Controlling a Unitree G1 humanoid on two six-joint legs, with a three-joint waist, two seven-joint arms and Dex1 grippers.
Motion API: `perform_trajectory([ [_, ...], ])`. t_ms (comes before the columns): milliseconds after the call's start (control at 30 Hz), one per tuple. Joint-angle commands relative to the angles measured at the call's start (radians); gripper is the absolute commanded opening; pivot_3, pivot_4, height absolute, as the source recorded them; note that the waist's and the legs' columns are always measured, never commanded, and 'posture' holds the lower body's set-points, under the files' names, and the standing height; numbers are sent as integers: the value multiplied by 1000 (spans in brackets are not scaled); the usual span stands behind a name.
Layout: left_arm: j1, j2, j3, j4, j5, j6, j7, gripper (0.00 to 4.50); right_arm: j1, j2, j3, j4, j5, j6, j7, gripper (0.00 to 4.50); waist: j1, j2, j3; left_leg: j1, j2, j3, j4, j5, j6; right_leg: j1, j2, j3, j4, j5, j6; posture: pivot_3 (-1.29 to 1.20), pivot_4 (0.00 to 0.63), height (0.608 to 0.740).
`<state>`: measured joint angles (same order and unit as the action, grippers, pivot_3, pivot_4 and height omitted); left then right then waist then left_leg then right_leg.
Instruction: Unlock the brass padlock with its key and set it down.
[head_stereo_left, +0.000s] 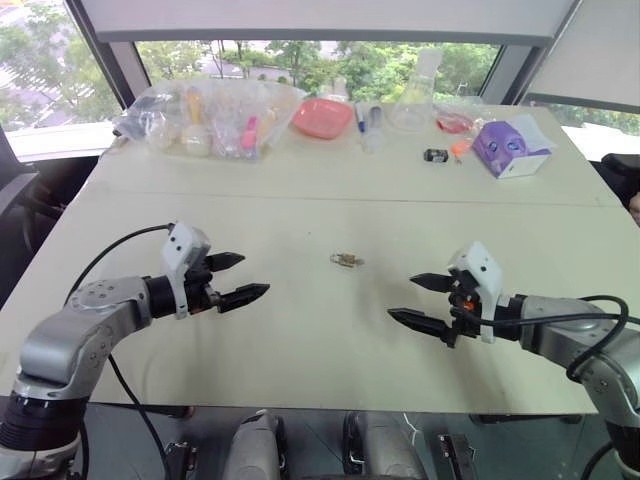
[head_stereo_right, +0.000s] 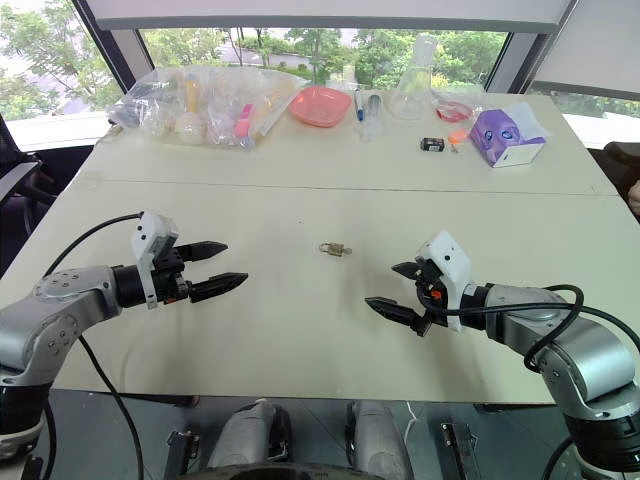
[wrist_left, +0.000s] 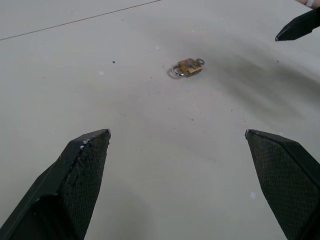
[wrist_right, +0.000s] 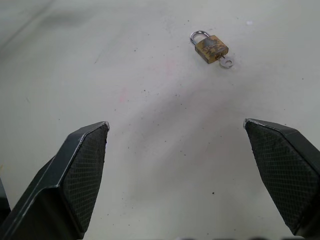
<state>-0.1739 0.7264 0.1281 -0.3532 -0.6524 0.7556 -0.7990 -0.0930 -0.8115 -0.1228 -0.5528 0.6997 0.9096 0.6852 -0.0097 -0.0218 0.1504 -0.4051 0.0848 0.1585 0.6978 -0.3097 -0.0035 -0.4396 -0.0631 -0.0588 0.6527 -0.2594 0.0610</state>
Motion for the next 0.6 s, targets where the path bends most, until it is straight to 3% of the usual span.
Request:
perform_trajectory([
  [33,-12,-8,-4,-34,-3,-12,3,4500,-10,-3,-12,-35,5,-7,-3,4453,0,0,0,0,0,0,0,0,0,0,0,0,0,0,0,0,150,740],
  [600,0,-22,0,-33,8,-19,12,4500,-21,10,6,-33,-1,-10,-18,4453,0,0,0,0,0,0,0,0,0,0,0,0,0,0,0,0,150,740],
])
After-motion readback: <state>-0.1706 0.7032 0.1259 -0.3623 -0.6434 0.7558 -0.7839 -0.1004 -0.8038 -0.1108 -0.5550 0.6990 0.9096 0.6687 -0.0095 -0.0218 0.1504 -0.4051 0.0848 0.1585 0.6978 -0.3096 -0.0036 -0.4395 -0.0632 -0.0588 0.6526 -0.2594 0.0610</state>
